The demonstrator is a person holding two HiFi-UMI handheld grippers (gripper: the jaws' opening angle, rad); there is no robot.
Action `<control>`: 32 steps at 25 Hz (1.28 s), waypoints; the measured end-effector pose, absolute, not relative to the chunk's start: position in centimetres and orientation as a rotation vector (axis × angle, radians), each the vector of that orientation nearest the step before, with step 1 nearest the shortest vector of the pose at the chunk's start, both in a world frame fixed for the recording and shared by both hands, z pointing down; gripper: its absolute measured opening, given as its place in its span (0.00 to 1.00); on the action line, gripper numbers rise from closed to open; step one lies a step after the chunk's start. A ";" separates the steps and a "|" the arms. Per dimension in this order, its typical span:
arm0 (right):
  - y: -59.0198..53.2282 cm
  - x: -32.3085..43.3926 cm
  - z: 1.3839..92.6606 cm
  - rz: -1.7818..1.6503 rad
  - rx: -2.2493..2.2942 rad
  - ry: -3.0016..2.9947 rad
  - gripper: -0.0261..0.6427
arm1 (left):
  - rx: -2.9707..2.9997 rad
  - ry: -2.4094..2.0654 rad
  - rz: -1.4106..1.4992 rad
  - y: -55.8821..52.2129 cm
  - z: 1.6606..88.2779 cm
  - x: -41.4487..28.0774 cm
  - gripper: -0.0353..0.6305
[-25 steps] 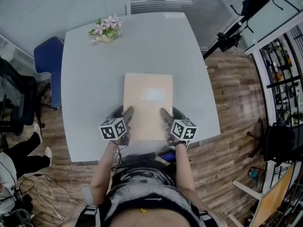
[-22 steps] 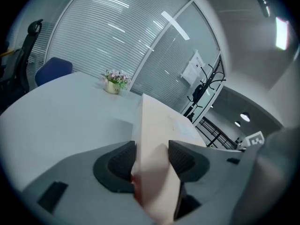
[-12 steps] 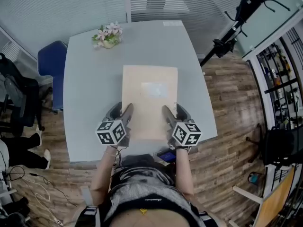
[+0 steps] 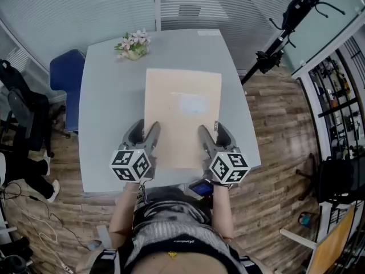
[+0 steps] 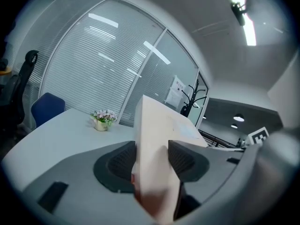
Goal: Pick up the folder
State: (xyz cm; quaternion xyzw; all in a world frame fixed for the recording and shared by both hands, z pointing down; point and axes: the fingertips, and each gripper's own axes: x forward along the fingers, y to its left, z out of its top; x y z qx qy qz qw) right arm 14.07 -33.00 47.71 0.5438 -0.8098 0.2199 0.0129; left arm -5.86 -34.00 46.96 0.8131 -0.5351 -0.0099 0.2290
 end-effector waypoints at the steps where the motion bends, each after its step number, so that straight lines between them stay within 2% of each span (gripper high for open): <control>1: -32.8 14.0 47.0 0.672 1.701 -2.533 0.43 | 2.252 -1.482 -0.036 -33.7 46.2 -5.9 0.37; 15: -28.6 12.7 39.0 0.466 1.739 -2.649 0.42 | 2.368 -1.566 -0.173 -29.2 38.1 -7.3 0.37; 32: -26.2 12.8 35.6 0.365 1.745 -2.700 0.42 | 2.415 -1.605 -0.225 -26.6 34.6 -7.2 0.37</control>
